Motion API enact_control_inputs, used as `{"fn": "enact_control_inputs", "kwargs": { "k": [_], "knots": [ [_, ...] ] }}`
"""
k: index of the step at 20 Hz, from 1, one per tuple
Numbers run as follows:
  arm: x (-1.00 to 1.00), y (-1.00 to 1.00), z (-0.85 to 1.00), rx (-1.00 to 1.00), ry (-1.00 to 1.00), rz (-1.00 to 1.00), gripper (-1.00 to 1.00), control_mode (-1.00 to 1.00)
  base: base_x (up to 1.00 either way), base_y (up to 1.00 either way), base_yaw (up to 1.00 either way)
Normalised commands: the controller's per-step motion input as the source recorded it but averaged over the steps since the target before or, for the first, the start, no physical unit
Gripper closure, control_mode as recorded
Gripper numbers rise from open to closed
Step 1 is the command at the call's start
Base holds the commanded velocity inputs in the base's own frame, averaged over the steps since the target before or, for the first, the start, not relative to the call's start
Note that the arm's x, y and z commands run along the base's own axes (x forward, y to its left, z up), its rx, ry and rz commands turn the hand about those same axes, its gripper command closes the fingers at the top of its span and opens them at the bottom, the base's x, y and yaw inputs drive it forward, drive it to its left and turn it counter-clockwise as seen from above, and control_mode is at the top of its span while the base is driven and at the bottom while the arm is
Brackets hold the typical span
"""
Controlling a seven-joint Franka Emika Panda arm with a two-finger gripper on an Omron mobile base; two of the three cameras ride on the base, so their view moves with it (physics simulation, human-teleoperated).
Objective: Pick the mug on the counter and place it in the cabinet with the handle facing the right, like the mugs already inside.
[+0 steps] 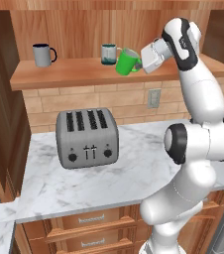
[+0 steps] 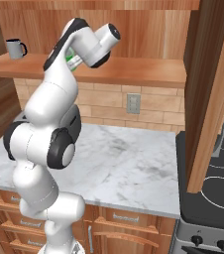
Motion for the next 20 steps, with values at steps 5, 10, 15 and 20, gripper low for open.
{"fn": "enact_control_inputs", "kwargs": {
  "k": [5, 10, 15, 20],
  "knots": [
    [0.0, 0.0, -0.2, 0.0, 0.0, 0.03, 1.0, -1.0, 0.0, 0.0, 0.0],
    [0.01, 0.0, -0.13, 0.0, 0.0, 0.02, 1.0, -1.0, 0.0, 0.0, 0.0],
    [0.02, 0.0, 0.0, 0.0, 0.0, 0.01, 1.0, -1.0, 0.0, 0.0, 0.0],
    [0.14, 0.0, 0.0, 0.0, 0.0, 0.0, 1.0, -1.0, 0.0, 0.0, 0.0]
  ]
}}
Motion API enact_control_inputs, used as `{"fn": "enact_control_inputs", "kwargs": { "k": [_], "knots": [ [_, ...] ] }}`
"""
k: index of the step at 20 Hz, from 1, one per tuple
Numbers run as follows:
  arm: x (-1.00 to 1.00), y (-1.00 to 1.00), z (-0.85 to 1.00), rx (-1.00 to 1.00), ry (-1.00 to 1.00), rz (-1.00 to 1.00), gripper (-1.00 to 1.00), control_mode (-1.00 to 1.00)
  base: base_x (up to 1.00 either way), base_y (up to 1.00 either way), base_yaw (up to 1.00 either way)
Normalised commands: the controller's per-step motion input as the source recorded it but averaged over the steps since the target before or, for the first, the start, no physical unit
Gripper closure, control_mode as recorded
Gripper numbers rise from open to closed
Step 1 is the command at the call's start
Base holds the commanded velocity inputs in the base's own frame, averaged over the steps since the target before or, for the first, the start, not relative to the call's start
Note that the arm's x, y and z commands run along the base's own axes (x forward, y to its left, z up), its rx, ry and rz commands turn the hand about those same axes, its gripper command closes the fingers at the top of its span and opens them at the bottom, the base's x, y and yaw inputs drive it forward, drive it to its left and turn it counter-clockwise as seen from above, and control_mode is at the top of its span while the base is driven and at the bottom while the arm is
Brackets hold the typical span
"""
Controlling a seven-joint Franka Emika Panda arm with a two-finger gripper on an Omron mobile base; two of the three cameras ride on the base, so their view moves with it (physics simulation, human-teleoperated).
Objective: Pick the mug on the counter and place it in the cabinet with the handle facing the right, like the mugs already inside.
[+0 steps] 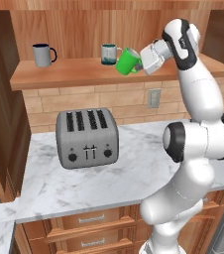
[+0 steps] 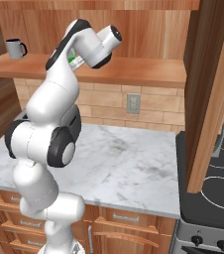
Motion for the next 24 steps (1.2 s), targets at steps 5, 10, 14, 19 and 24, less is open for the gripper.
{"fn": "enact_control_inputs", "kwargs": {
  "k": [5, 10, 14, 19, 24],
  "knots": [
    [0.24, 0.0, 0.0, 0.0, 0.0, 0.0, -1.0, -1.0, 0.0, 0.0, 0.0],
    [0.12, 0.0, 0.0, 0.0, 0.0, 0.0, -1.0, -1.0, 0.0, 0.0, 0.0],
    [0.1, 0.0, 0.02, 0.0, 0.0, 0.0, -1.0, -1.0, 0.0, 0.0, 0.0],
    [0.09, -0.02, 0.06, 0.0, 0.0, 0.0, -1.0, -1.0, 0.0, 0.0, 0.0],
    [0.0, -0.07, 0.02, 0.01, 0.0, 0.0, -1.0, -1.0, 0.0, 0.0, 0.0]
  ]
}}
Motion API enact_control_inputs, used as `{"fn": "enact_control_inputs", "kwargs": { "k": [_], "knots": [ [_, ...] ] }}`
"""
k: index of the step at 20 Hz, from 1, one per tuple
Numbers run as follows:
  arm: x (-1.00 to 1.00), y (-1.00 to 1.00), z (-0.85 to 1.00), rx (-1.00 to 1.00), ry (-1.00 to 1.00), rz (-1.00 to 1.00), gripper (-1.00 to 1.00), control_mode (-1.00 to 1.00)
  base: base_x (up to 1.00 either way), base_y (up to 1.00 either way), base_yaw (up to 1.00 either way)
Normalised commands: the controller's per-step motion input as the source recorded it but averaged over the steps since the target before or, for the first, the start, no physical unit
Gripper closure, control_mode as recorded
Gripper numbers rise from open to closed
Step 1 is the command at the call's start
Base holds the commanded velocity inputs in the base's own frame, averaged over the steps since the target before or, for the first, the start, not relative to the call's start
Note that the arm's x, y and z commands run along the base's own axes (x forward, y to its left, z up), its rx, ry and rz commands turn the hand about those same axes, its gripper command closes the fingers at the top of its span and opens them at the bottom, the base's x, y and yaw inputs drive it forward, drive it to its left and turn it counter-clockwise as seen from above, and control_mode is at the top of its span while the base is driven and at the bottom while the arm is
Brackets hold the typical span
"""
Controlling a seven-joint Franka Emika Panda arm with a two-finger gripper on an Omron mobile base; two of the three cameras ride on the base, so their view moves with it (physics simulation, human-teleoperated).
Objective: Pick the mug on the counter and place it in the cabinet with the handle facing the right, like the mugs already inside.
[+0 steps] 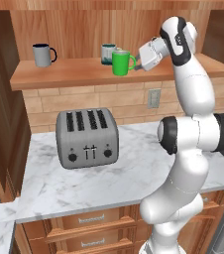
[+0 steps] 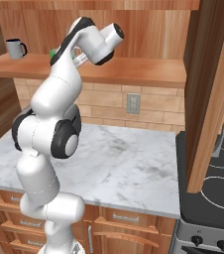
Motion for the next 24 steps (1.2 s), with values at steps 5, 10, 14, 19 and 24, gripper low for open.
{"fn": "enact_control_inputs", "kwargs": {
  "k": [5, 10, 14, 19, 24],
  "knots": [
    [0.0, -0.08, 0.0, 0.02, 0.0, 0.0, -1.0, -1.0, 0.0, 0.0, 0.0],
    [0.0, -0.01, 0.04, 0.02, 0.0, 0.0, -1.0, -1.0, 0.0, 0.0, 0.0],
    [-0.11, 0.0, 0.03, 0.03, 0.0, 0.0, -1.0, -1.0, 0.0, 0.0, 0.0],
    [-0.22, 0.0, 0.0, 0.04, 0.0, 0.0, -1.0, -1.0, 0.0, 0.0, 0.0],
    [-0.31, 0.0, 0.0, 0.04, 0.0, 0.0, -1.0, -1.0, 0.0, 0.0, 0.0]
  ]
}}
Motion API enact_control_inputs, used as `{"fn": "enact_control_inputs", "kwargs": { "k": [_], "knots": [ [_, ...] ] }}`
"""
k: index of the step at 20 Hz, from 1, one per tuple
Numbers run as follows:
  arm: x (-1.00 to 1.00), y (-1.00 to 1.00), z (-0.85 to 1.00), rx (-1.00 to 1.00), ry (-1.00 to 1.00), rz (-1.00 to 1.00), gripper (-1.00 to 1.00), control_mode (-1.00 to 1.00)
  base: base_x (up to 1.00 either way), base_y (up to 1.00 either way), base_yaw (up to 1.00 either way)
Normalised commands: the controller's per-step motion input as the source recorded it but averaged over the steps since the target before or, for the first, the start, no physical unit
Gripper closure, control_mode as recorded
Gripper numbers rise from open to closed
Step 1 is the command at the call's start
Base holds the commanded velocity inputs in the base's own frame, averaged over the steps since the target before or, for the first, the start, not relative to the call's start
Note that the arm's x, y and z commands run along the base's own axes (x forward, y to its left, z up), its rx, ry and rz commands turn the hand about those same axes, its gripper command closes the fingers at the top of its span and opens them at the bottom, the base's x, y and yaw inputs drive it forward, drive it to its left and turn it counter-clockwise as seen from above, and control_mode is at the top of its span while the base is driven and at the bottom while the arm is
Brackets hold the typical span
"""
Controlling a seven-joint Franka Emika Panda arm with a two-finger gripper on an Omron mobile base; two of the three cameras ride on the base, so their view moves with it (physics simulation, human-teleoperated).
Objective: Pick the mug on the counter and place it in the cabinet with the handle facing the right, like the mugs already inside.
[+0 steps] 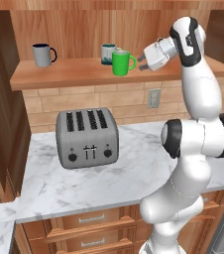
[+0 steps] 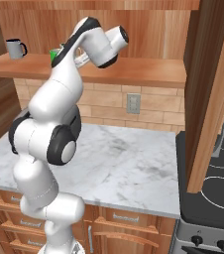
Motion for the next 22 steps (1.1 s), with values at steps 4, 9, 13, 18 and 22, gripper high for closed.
{"fn": "enact_control_inputs", "kwargs": {
  "k": [4, 9, 13, 18, 22],
  "knots": [
    [-0.36, 0.09, 0.0, 0.04, 0.0, 0.0, -1.0, -1.0, 0.0, 0.0, 0.0],
    [-0.37, 0.11, 0.0, 0.03, 0.0, 0.0, -1.0, -1.0, 0.0, 0.0, 0.0],
    [-0.44, 0.13, 0.0, 0.01, 0.0, 0.0, -1.0, -1.0, 0.0, 0.0, 0.0],
    [-0.56, 0.15, 0.0, 0.0, 0.0, 0.0, -1.0, -1.0, 0.0, 0.0, 0.0],
    [-0.62, 0.16, 0.0, 0.0, 0.0, 0.0, -1.0, -1.0, 0.0, 0.0, 0.0]
  ]
}}
